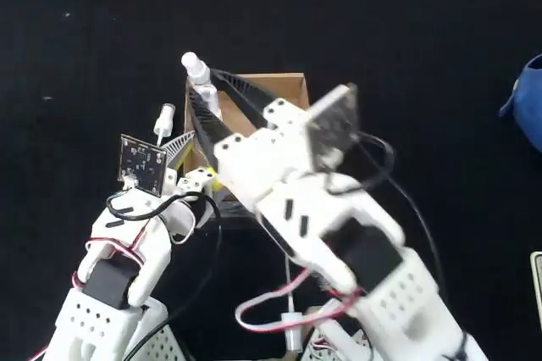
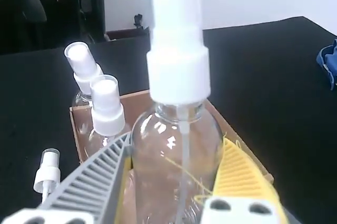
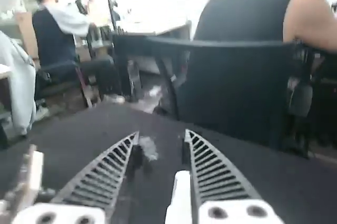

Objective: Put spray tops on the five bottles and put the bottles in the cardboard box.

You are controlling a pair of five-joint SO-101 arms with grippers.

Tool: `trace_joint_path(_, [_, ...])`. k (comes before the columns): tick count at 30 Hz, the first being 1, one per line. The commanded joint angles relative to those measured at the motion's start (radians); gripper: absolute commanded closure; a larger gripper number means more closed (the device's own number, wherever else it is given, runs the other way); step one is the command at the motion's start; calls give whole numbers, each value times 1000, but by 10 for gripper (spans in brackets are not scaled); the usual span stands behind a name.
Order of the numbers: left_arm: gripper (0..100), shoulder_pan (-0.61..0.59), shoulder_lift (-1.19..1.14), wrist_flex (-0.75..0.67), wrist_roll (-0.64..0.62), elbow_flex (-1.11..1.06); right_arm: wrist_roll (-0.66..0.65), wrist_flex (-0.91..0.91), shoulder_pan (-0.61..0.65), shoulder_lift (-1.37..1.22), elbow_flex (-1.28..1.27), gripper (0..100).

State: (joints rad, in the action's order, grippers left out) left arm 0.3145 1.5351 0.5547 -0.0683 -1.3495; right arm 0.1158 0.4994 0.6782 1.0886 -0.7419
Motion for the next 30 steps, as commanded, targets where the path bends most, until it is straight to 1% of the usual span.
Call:
trace_joint_path(1, [970, -7, 14, -21, -2, 18, -25, 51, -34, 127, 22, 910])
trace_joint_path(4, [970, -7, 14, -26, -2, 22, -80, 146, -146, 209, 18, 910])
trace_joint_path(7, [970, -8, 14, -28, -2, 42, -98, 279, -328, 257, 1, 910])
trace_joint_path(9, [970, -7, 14, -28, -2, 38, -98, 334, -433, 286, -51, 910])
trace_joint_path(10, [970, 1, 12, -37, -2, 30, -98, 347, -474, 298, -88, 910])
trace_joint_path(12, [970, 1, 12, -112, 0, -15, -98, 350, -537, 332, -189, 910])
trace_joint_path(14, [970, -12, 14, -250, 0, -67, -98, 350, -568, 380, -292, 910])
trace_joint_path(17, [970, -68, 14, -456, 0, -151, -98, 339, -577, 473, -432, 910])
trace_joint_path(19, [970, -96, 14, -526, 0, -200, -98, 304, -578, 547, -536, 910])
trace_joint_path(25, [970, -94, 12, -539, -9, -263, -104, 183, -580, 777, -840, 910])
trace_joint_path(27, [970, -99, 12, -539, -11, -268, -106, 167, -578, 816, -878, 910])
trace_joint_path(30, [970, -97, 12, -540, -11, -272, -106, 169, -578, 796, -877, 910])
